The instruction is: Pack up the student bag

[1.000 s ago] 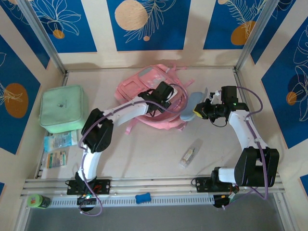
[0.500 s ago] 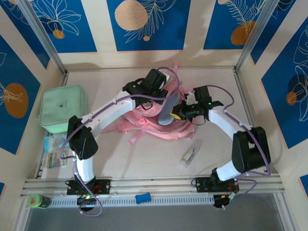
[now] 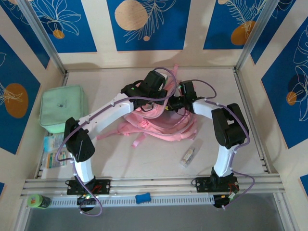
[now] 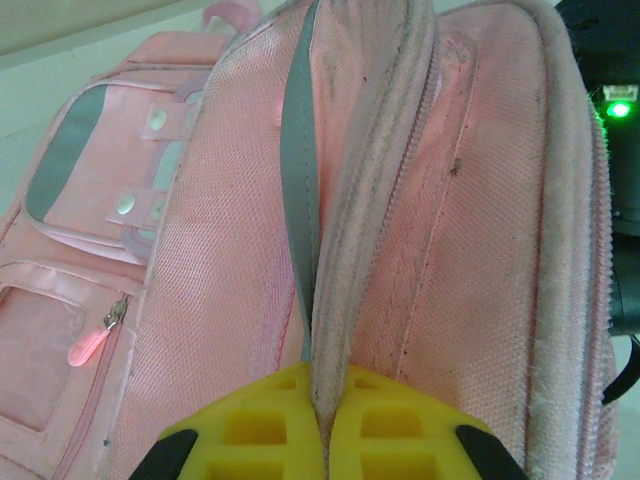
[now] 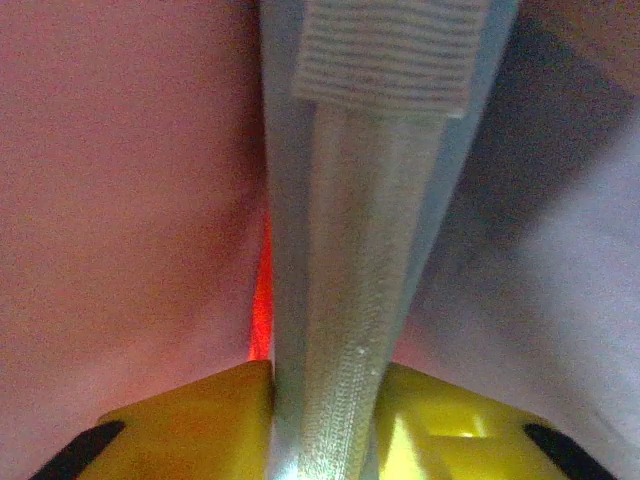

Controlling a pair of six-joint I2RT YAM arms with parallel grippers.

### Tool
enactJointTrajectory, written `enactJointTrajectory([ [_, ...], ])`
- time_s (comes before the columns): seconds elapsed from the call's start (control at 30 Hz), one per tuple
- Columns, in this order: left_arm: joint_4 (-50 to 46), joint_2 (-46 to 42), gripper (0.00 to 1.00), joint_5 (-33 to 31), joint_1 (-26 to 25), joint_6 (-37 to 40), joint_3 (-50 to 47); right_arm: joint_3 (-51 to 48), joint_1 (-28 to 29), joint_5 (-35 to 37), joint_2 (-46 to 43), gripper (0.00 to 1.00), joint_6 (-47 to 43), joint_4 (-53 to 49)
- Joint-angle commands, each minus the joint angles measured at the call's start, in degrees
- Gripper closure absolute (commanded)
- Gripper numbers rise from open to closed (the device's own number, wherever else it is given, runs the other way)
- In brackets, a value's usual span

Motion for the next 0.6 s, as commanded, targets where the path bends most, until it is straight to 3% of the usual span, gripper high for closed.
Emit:
enactJointTrajectory([
  [0.0,6.0,-4.6,1.00,-0.3,0.0,-1.2,0.7,-0.9,0.4,0.3,-2.6,0.61,-1.7,-0.7],
  [0.17,5.7,-4.5,1.00,-1.3,0.2,-1.1,0.0,-6.7,-1.6,2.4,-10.6,0.52,-4.5,-6.2],
  [0.33,6.0,-4.7,1.00,2.6,1.2,-2.0,-2.1,-11.5,-5.5,2.2,-19.9,0.54,-7.5,-12.6],
  [0.43,9.3,-5.4,1.00,6.3,1.2,-3.6,-5.7,-12.7,-7.1,7.3,-27.1,0.55,-9.1,-21.2],
  [0.57,8.1,-5.3,0.79,11.1,1.5,-2.9,-7.7,-11.7,-7.7,12.5,-36.2,0.55,-14.3,-31.4],
])
